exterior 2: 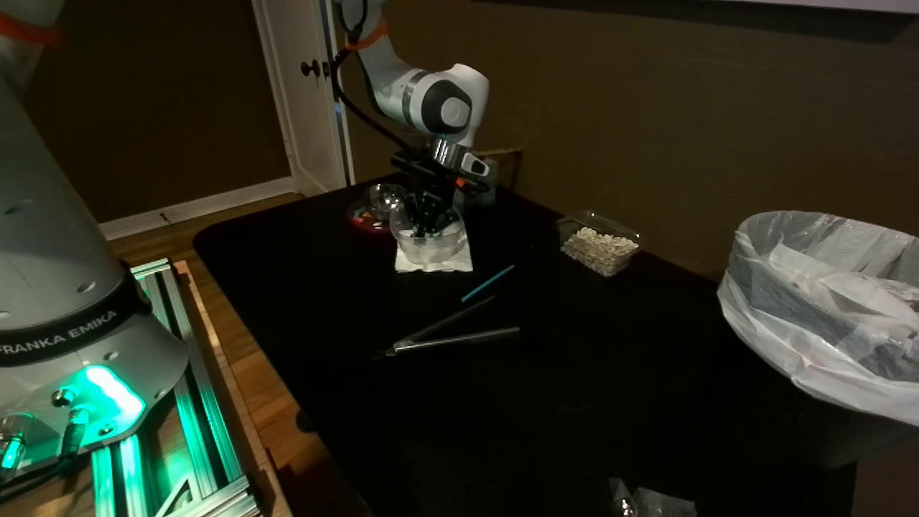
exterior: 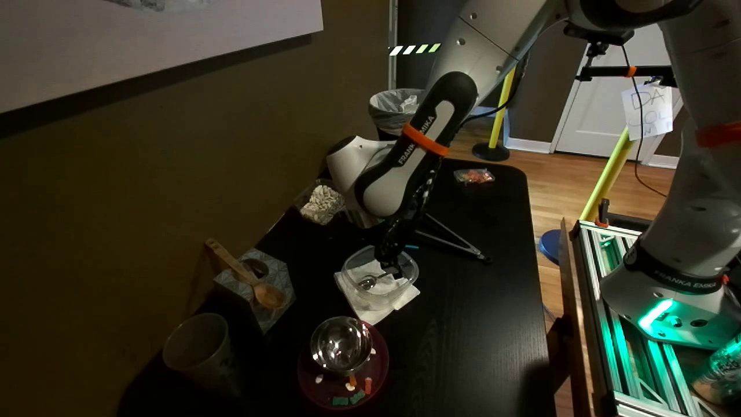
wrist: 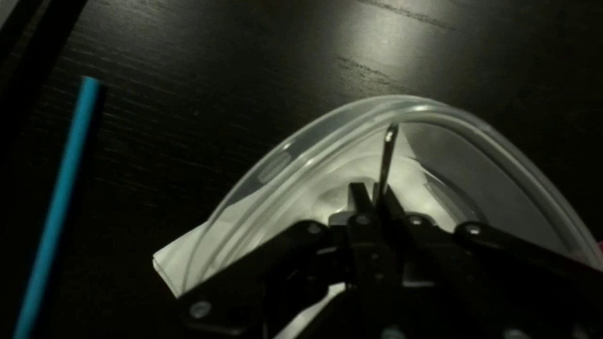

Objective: Use the spoon to transfer some contents from the right bowl to the silver bowl

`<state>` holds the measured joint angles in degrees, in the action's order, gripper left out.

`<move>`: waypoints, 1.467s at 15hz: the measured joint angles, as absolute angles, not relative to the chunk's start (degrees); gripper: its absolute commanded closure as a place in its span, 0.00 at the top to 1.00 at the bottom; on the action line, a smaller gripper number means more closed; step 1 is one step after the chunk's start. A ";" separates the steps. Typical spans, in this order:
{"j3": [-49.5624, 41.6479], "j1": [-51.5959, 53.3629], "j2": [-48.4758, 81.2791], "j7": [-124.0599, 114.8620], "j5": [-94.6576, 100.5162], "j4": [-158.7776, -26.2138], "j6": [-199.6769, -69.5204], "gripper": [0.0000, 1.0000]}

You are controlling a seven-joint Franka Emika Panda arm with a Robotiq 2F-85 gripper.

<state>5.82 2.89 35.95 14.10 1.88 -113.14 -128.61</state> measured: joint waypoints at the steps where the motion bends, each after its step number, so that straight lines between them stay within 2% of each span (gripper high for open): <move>1: 5.82 3.09 36.07 14.10 1.94 -112.97 -128.48 0.01; 7: 5.89 3.83 35.52 14.10 3.06 -112.61 -129.10 0.01; 13: 5.98 2.40 29.19 14.01 1.37 -116.81 -139.57 0.01; 22: 10.07 -9.86 23.42 28.32 -18.62 -114.94 -133.51 0.04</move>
<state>10.07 -9.86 23.42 28.32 -18.62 -114.94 -133.51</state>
